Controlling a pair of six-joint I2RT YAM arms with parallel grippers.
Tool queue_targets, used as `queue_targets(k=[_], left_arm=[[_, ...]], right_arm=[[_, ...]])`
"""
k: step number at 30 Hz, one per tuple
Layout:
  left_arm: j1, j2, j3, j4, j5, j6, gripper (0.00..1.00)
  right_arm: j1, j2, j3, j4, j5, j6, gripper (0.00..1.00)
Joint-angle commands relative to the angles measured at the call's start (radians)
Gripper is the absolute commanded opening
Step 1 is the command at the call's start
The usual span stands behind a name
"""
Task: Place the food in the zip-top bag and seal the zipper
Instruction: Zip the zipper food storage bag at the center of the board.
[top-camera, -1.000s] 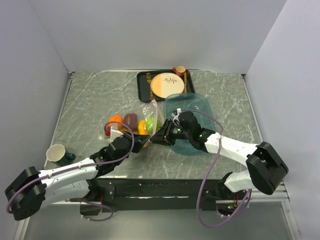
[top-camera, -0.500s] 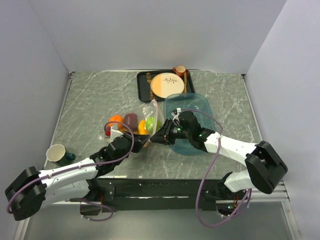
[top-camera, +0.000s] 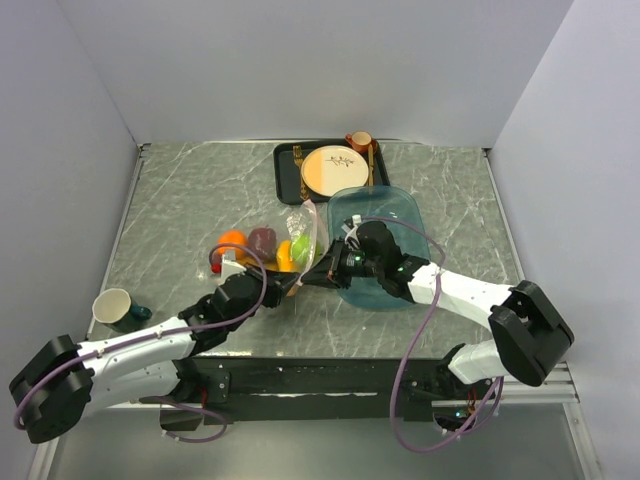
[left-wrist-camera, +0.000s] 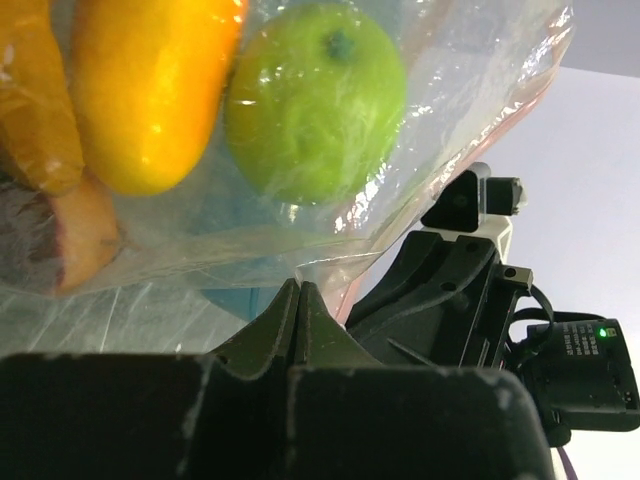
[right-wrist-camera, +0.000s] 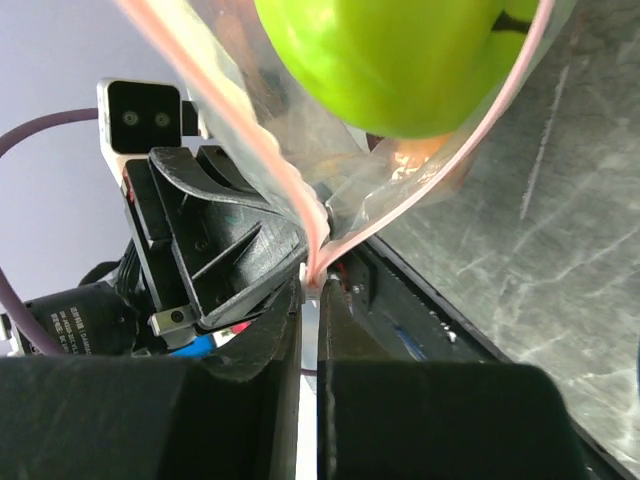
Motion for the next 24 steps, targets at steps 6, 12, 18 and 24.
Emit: queue_targets(k=[6,12,18,24], left_arm=[[0.012,-0.086,-0.043,-0.001,0.075,-0.041,0.01],[0.018,-0.138,-0.056,-0.052,0.066,-0.042,0.01],[0.020,-0.193,-0.082,-0.095,0.055,-0.062,0.01],[0.018,-0.246,-0.097,-0.132,0.038,-0.074,0.01]], right_arm=[[-0.018,-0.036,0.093,-0.108,0.134,-0.121,0.03],[-0.026,-0.050,0.107,-0.143,0.169,-0.153,0.03],[-0.047,-0.059,0.130,-0.163,0.203,-0.181,0.03],[-0.061,-0.064,0.145,-0.189,0.225,-0.198,0.03]])
